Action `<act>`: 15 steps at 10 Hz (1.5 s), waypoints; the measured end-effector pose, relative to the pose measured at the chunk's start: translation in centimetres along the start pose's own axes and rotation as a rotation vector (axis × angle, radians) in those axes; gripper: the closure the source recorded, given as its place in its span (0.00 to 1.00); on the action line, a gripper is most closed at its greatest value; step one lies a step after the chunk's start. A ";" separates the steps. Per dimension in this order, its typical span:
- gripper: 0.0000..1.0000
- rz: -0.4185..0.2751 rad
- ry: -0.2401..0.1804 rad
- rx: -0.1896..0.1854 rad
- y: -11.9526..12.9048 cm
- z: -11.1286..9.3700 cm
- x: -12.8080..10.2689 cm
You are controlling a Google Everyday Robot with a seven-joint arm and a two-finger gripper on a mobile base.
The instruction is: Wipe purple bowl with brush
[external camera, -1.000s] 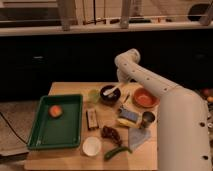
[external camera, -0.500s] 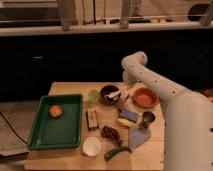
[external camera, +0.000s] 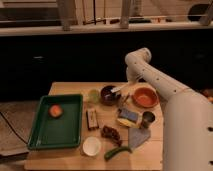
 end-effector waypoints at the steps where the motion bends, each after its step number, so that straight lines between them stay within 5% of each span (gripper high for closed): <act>1: 1.00 -0.004 0.002 0.009 -1.0 0.1 -0.4; 5: 1.00 -0.054 -0.013 0.023 -3.1 0.6 -3.2; 9: 1.00 -0.112 -0.051 0.004 -0.7 0.5 -5.1; 15: 1.00 -0.069 -0.034 -0.014 2.4 -0.1 -1.7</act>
